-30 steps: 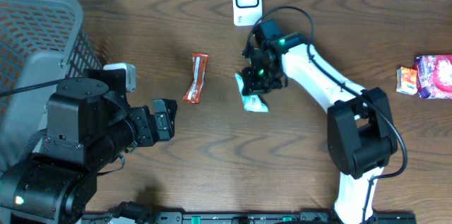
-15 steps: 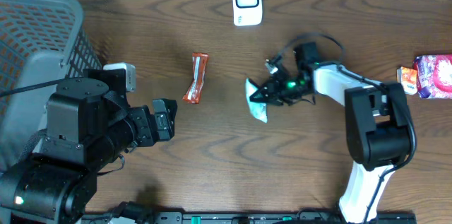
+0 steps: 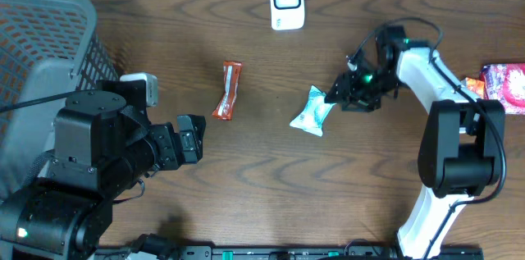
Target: Scan the item barcode
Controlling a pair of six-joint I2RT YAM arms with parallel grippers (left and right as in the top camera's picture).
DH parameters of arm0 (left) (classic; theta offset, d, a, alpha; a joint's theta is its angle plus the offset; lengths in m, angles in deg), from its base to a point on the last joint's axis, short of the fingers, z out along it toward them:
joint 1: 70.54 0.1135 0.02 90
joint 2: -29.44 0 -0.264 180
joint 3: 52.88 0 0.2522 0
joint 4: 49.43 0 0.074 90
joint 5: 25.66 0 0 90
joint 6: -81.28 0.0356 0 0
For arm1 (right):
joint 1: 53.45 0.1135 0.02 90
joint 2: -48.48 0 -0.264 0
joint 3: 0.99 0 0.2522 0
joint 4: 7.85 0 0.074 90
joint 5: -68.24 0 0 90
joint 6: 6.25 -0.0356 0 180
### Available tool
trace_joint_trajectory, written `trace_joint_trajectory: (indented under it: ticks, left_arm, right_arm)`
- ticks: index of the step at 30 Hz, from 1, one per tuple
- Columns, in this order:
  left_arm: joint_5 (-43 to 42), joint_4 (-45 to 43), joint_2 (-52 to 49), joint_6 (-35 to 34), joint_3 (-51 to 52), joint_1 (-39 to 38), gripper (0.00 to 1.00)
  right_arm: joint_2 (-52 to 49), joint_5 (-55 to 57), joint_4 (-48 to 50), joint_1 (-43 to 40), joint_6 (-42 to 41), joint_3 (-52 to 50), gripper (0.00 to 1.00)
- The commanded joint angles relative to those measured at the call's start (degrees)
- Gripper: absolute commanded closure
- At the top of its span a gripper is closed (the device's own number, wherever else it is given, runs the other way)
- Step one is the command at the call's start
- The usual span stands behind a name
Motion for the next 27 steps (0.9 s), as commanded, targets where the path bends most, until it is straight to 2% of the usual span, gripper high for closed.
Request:
trace_joint_trajectory:
  ticks: [1,5,10,11,14,15,17,19,22,24,27]
  left_arm:
    - [0.5,0.0,0.2,0.1,-0.2,-0.1,0.02]
    - [0.5,0.0,0.2,0.1,-0.2,-0.1,0.02]
    - [0.5,0.0,0.2,0.1,-0.2,-0.1,0.02]
    - [0.5,0.0,0.2,0.1,-0.2,-0.1,0.02]
    - [0.5,0.0,0.2,0.1,-0.2,-0.1,0.02]
    - [0.5,0.0,0.2,0.1,-0.2,-0.1,0.02]
    - [0.5,0.0,0.2,0.1,-0.2,-0.1,0.02]
    - [0.5,0.0,0.2,0.1,-0.2,-0.1,0.02]
    - [0.5,0.0,0.2,0.1,-0.2,-0.1,0.02]
    - [0.5,0.0,0.2,0.1,-0.2,-0.1,0.02]
    - [0.5,0.0,0.2,0.1,-0.2,-0.1,0.02]
  right_arm:
    - [2.5,7.3,-2.9,3.1,2.1,5.0,0.47]
    - [2.4,8.6,-1.9,6.7,1.5,5.2,0.48]
    - [2.4,22.2,-3.1,9.0,-7.9,5.1,0.48]
    - [2.4,22.9,-3.3,9.0,-8.7,5.0,0.44]
    - [2.4,20.4,-3.6,9.0,-8.7,4.4,0.27]
    - [2.4,18.1,-3.8,9.0,-8.7,3.5,0.13]
    - [2.4,16.7,-3.8,9.0,-8.5,2.2,0.06]
    - [2.4,16.0,-2.8,9.0,-8.5,0.2,0.02]
    - [2.4,10.9,1.6,9.0,-8.5,-3.9,0.01]
    - [2.4,1.9,9.0,9.0,-9.3,-8.9,0.02]
    - [2.4,0.0,17.2,8.9,-15.2,-13.8,0.05]
